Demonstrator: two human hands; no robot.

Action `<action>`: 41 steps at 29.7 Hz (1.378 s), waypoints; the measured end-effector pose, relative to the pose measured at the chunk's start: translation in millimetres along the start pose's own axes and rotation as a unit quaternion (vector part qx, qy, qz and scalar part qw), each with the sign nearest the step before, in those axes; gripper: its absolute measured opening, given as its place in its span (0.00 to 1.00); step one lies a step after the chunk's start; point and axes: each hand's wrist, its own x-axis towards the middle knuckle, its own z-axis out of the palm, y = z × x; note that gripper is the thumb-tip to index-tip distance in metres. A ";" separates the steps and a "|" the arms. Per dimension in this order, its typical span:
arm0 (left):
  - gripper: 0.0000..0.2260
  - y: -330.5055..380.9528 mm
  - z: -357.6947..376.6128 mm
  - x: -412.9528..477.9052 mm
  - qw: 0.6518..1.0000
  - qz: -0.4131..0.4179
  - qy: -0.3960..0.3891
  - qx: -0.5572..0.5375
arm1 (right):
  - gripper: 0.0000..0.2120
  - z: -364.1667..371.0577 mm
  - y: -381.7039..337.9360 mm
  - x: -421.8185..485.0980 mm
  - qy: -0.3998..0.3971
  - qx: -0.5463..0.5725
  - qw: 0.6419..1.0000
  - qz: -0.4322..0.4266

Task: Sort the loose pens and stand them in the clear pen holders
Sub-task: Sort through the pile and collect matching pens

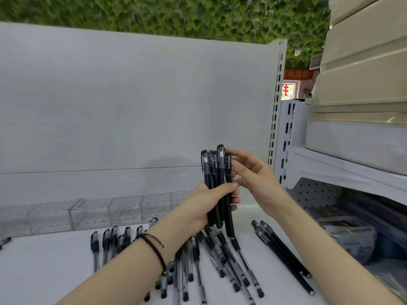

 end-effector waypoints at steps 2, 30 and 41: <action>0.06 -4.0 1.7 14.6 0.999 0.033 0.008 0.043 | 0.14 -3.7 -0.8 1.2 0.023 -0.016 1.000 -0.014; 0.03 4.2 -13.7 37.9 0.986 0.051 0.150 0.047 | 0.13 -12.3 45.5 0.0 -0.053 -0.515 0.856 0.018; 0.09 64.3 -113.6 -90.4 0.813 -0.046 0.119 0.568 | 0.15 54.5 15.8 -11.4 -0.267 -0.615 0.741 -0.032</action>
